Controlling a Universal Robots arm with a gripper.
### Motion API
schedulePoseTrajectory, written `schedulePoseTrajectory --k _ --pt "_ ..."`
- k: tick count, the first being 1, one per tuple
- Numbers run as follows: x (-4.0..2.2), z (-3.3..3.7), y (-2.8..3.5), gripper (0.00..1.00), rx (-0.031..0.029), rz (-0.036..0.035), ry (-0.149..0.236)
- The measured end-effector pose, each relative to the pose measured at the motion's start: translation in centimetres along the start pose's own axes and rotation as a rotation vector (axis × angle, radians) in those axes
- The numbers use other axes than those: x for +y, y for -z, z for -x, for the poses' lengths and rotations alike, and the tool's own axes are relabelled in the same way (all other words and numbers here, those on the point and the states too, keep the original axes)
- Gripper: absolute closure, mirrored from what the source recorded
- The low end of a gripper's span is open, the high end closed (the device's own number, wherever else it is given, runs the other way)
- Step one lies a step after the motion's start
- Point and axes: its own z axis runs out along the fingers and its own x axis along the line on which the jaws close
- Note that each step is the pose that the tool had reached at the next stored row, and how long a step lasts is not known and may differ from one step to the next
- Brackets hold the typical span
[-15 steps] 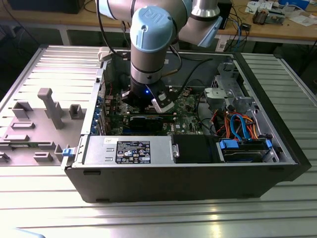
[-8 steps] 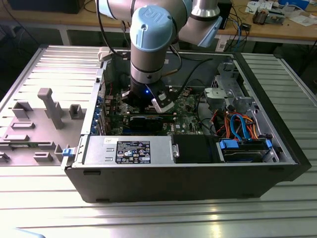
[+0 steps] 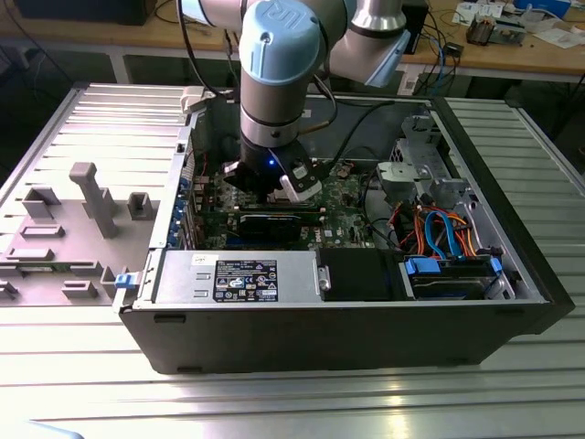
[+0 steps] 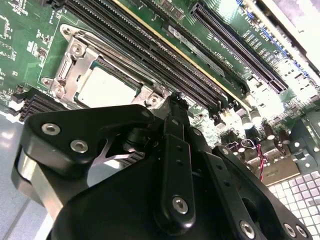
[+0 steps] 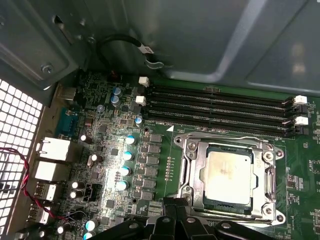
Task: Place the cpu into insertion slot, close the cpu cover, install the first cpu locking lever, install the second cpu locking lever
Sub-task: 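Install the second cpu locking lever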
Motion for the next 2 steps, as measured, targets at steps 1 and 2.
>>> schedulePoseTrajectory --k 1,2 --pt "0.00 0.00 0.00 0.89 0.0001 0.0000 0.000" --pt "0.00 0.00 0.01 0.89 0.0001 -0.0001 0.000"
